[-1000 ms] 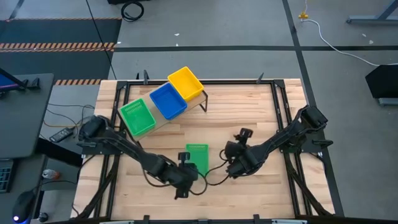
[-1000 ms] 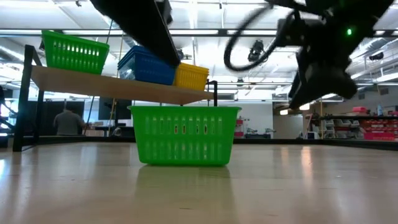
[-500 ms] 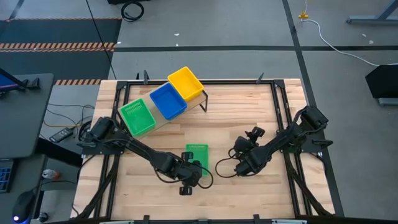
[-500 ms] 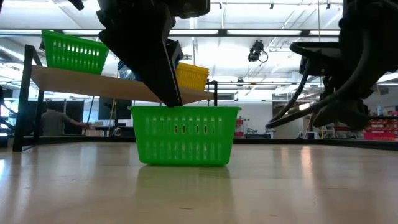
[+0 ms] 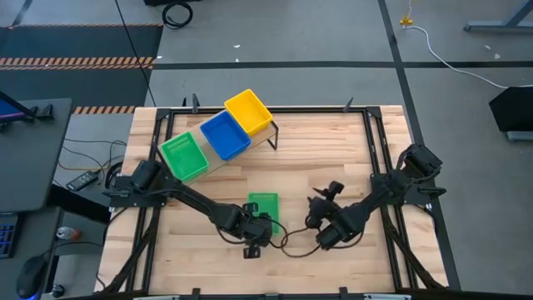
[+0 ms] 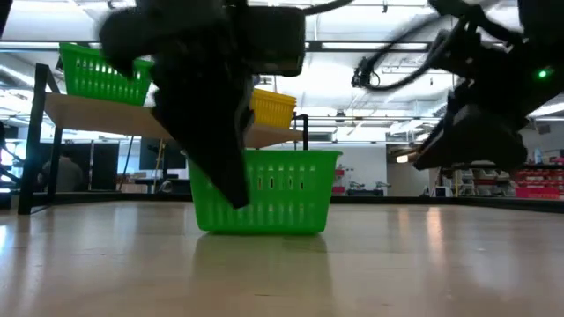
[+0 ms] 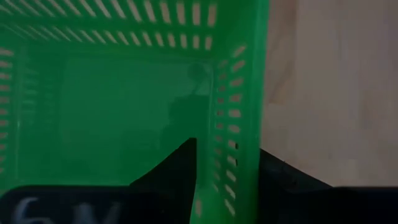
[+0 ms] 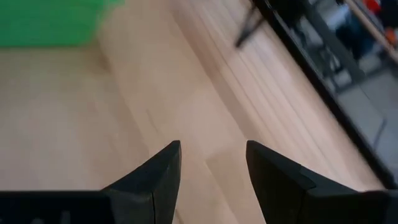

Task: Stack baskets on shelf by color
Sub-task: Stack the green basket on top of the green baskets on the shelf

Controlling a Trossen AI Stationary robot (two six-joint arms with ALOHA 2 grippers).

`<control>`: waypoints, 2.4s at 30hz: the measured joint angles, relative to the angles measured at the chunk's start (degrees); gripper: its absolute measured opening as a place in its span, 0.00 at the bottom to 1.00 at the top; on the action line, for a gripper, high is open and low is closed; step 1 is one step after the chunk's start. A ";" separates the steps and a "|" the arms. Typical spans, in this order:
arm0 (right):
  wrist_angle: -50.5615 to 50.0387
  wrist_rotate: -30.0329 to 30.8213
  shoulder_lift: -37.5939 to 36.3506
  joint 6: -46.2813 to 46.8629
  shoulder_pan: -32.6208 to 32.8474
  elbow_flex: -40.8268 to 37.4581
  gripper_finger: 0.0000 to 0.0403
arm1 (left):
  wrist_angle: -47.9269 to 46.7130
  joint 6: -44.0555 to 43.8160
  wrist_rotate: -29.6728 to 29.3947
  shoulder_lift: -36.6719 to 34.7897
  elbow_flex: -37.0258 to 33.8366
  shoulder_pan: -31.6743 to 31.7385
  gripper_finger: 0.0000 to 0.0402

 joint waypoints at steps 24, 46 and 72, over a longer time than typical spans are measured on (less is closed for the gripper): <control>36.01 -8.67 -4.76 -37.61 0.77 0.05 0.47 | -16.76 -4.42 -10.47 -0.91 5.43 -3.06 0.01; 39.12 -13.78 -4.46 -38.17 0.64 0.05 0.47 | -58.87 -8.85 -21.61 -8.73 39.05 -0.24 0.00; 63.68 -31.63 -4.39 -55.85 -2.71 -0.07 0.47 | -59.17 -21.09 -20.12 -31.83 18.25 0.19 0.01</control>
